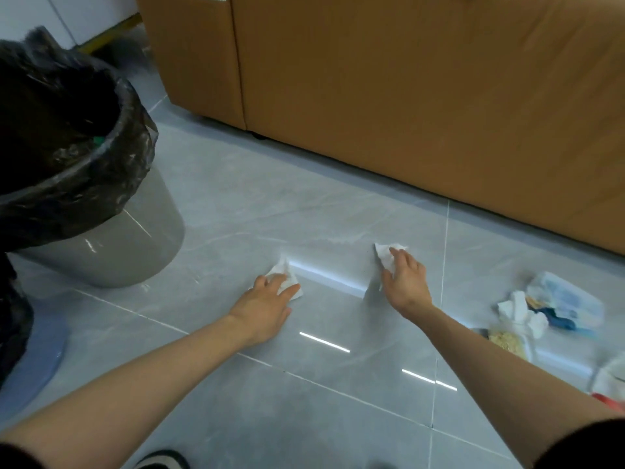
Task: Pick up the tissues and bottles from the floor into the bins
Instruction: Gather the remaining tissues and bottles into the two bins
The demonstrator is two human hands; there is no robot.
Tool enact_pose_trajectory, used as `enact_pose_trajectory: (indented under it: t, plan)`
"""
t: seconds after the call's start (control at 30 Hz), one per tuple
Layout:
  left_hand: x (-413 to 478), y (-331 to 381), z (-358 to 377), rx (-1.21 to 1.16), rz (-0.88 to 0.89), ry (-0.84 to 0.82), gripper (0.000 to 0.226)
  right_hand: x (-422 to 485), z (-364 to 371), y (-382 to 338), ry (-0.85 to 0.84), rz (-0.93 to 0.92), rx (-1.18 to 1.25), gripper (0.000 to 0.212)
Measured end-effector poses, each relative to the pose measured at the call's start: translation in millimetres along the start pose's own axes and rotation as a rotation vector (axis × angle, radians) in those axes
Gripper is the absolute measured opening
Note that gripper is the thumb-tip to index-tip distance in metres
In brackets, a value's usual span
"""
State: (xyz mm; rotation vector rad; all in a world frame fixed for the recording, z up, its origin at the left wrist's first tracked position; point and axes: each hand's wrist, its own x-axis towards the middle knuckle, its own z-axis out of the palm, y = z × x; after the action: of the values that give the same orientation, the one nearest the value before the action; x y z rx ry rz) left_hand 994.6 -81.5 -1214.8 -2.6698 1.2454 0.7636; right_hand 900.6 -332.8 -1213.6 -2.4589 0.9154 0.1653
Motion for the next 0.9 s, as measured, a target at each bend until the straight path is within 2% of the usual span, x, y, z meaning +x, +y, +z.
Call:
enact_pose_trajectory:
  t: [0.07,0.17,0.23,0.3,0.4,0.47,0.57,0.7,0.8,0.9]
  plan:
    - [1,-1,1,-0.007,0.003,-0.021,0.065,-1,2,1,-0.121,-0.016,-0.056,0.049]
    - [1,-2,0,-0.087,-0.007,-0.025,0.081,-3,5,-4,-0.149,-0.038,-0.137,0.042]
    - [-1,-3,0,-0.128,-0.021,0.006,0.083,-7,8,-9,-0.175,-0.061,-0.161,0.038]
    - [-3,-5,3,-0.147,-0.042,0.031,0.073,-12,13,-14,-0.218,-0.089,-0.157,0.036]
    - [-8,-10,7,-0.167,-0.059,0.078,0.040,-21,23,-22,-0.266,-0.112,-0.127,0.036]
    - [-12,-12,10,-0.192,-0.056,0.099,0.029,-25,26,-27,-0.290,-0.103,-0.097,0.035]
    - [-23,-16,14,-0.326,-0.073,0.149,0.020,-32,30,-39,-0.314,-0.068,0.037,0.028]
    - [-42,-24,8,-0.578,-0.140,0.316,0.011,-52,39,-67,-0.302,-0.092,0.232,0.024]
    - [-57,-34,-9,-0.653,-0.187,0.474,0.013,-64,38,-102,-0.305,-0.147,0.384,0.021]
    - [-78,-43,-37,-0.740,-0.218,0.633,0.022,-75,29,-145,-0.292,-0.283,0.476,0.011]
